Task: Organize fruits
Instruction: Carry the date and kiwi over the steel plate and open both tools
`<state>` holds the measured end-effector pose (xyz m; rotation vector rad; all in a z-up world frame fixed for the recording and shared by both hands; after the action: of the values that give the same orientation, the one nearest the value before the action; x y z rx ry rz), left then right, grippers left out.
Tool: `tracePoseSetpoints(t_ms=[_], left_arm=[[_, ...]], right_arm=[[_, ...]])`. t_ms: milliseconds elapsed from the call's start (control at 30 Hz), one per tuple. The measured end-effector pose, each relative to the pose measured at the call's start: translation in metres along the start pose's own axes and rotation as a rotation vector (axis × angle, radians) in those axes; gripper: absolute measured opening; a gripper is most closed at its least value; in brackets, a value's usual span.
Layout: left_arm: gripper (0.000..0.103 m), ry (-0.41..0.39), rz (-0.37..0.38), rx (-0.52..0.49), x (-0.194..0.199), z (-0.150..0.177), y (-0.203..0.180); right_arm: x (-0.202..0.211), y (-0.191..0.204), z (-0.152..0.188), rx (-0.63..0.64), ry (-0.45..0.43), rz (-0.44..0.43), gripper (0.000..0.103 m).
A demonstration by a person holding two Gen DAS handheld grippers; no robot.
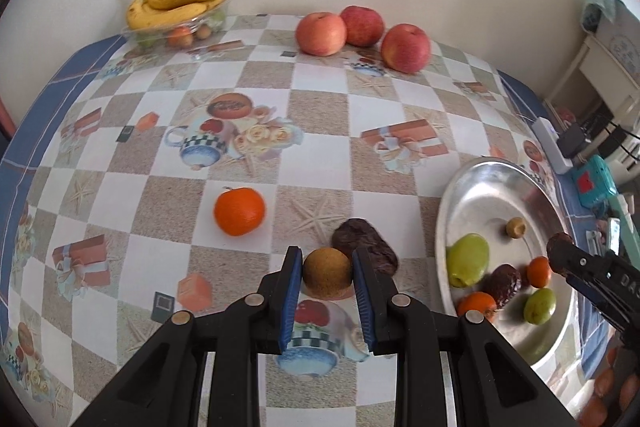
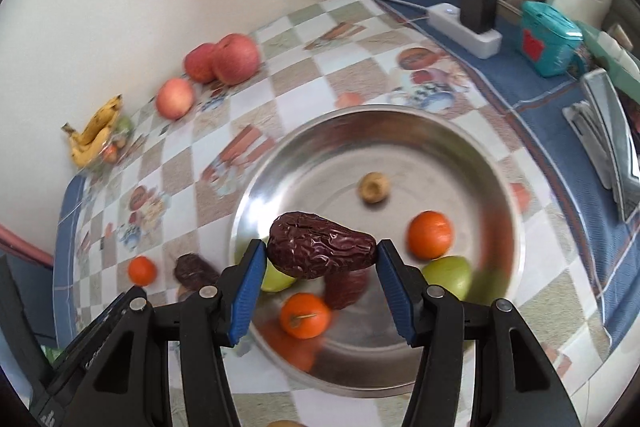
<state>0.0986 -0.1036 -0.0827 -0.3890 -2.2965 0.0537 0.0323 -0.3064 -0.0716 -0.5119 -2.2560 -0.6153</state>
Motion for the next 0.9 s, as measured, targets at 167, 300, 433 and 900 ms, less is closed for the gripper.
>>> tracePoseSetpoints(t_ms=[167,300,433,900], left_arm=[[0.027,-0.037,0.059,-0.055,0.002,-0.005,-0.029],[0.028,-0.064,0.113,-0.096,0.0,-0.01,-0.055],[0.028,-0.087,0.169,-0.157,-0.005,-0.013,-0.082],[0.028,-0.115,0.251,-0.218,-0.027,-0.017,-0.126]], right_arm=[[-0.003,-0.039,-0.007,-0.078,-0.004,0.075,0.058],[-0.003,-0.054,-0.01,-0.1,-0.01,0.114,0.058],[-0.006,-0.052,-0.01,-0.088,-0.003,0.112,0.058],[-0.01,-0.046,-0.009,-0.073,0.005,0.103,0.058]])
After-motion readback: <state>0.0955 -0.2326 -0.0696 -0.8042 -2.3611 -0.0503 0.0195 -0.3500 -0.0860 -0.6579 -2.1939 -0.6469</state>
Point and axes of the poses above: each gripper's, at about its wrist camera, not at the fingertips, and x roughly against the way its jaws point, y to its left, z to its underside, the point moved 7 cm from there along -x, roughly the way its jaws point, and after that the axes turned 15 degrees about -y, right-handed, at the moved point
